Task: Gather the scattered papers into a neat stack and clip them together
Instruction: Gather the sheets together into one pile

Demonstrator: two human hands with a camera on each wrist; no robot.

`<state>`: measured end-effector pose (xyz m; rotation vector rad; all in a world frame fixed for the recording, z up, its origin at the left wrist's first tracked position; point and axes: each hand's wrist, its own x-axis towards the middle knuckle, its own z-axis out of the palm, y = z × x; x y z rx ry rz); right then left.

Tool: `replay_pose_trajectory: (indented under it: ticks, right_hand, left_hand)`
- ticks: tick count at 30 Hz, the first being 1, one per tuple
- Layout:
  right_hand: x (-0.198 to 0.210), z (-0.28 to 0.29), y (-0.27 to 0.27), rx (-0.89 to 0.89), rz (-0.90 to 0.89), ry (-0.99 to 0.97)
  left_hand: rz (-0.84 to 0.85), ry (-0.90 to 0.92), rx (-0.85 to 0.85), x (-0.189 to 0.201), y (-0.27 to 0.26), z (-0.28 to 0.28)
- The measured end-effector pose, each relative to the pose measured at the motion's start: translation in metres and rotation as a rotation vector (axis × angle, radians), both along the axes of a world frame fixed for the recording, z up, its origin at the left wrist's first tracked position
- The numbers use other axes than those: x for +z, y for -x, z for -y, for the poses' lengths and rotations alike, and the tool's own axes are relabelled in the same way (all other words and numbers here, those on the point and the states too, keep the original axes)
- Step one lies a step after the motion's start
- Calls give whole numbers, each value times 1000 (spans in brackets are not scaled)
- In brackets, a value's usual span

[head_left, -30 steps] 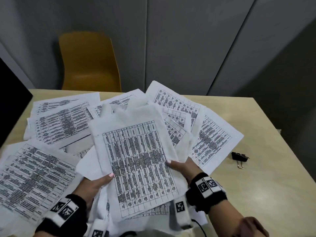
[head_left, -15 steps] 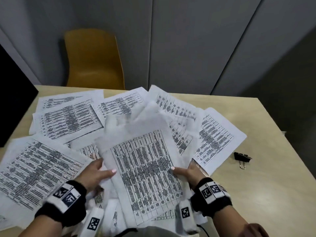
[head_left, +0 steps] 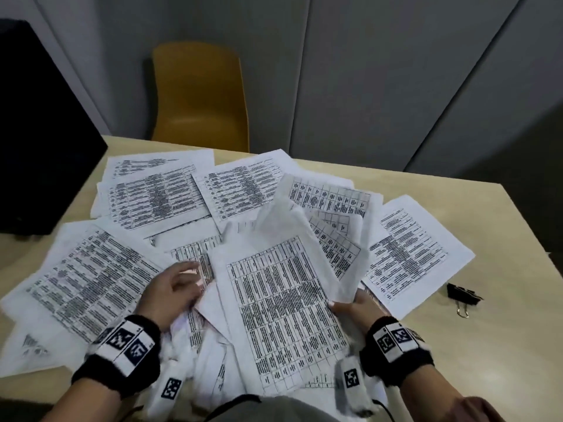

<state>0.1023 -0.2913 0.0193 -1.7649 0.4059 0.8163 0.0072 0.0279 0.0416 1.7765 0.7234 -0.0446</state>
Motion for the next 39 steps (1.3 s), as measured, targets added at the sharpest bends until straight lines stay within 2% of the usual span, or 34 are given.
replay_pose_trajectory:
  ticks: [2,4,5,7,9,12,15,17,19,20,22,24,27,29,34,36,39]
  right_hand:
    - [-4,-1,0,-26,7,-22]
    - [-7,-3,-4,-53,-1,-5]
    - [-10,-3,-8,-68,-8,3]
    - [-13,-7,-13,-76,6,10]
    - [-17,-9,-15,-66,-13,-5]
    - [-18,-7,-16,-32,-20,-13]
    - [-21,-3,-18,-28,7,3]
    - [-25,1,-19,-68,9,7]
    - [-30,5,-19,-113,29,27]
    - [-32,7,-20,-139,20,31]
    - [-35,10,-21,-173,-17,-6]
    - [-38,10,-22,-139,-66,-35]
    - [-34,9,-21,-81,-125,-73]
    - [-28,8,-21,-89,-136,-85]
    - [-29,9,-22,-103,-151,-90]
    - [-33,9,-23,-73,-163,-54]
    - [-51,18,-27,-68,-127,8]
  left_hand:
    - [-16,-212,152,-2,14,-21]
    - [-197,-498,189,-12,29,-45]
    - [-331,-594,150,-17,35,-54]
    - [-566,-593,48,-29,47,-62]
    - [-663,-525,-57,-40,54,-54]
    - [-658,-611,-257,-47,54,-31]
    - [-564,-649,-394,-50,53,-20]
    - [-395,-624,-356,-46,53,-26]
    - [-230,-612,-152,-42,53,-41]
    - [-231,-629,-4,-40,53,-51]
    - [-405,-622,245,-35,55,-70]
    - [-593,-550,344,-34,60,-87]
    - [-706,-470,341,-39,69,-107]
    - [-746,-454,275,-41,72,-111]
    - [-786,-572,22,-39,69,-99]
    - [-756,-634,69,-32,65,-107]
    - [-672,-540,243,-22,62,-131]
